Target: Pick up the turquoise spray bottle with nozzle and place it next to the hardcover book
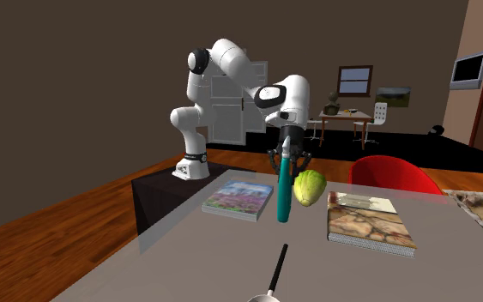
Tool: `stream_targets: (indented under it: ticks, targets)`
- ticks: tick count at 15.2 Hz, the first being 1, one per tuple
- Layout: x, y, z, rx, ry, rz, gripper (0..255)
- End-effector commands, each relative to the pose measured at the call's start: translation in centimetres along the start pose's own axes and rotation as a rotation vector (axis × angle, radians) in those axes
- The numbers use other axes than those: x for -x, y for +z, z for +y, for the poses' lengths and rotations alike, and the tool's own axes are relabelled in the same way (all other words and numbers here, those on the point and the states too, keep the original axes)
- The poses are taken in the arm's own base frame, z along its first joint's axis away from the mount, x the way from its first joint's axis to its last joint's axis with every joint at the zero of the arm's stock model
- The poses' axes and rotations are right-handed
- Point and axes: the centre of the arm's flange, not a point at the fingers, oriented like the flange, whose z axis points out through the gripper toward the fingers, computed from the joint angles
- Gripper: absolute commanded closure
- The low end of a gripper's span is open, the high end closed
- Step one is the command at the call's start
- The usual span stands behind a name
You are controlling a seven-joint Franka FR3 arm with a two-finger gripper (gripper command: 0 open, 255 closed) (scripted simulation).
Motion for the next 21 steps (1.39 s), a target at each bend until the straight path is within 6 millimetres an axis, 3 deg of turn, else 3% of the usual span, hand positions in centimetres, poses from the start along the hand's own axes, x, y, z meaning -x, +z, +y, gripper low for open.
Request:
stream_targets:
  ticks: [1,8,16,17,21]
  targets:
    - [0.4,1.0,0.1,0.0,0.0,0.0,255]
    - [2.5,4.5,0.1,0.0,0.0,0.0,255]
    - [2.5,4.5,0.1,0.0,0.0,0.0,255]
    - [2.5,4.5,0.1,0.0,0.0,0.0,0]
    - [2.5,4.6,0.1,0.0,0.0,0.0,0]
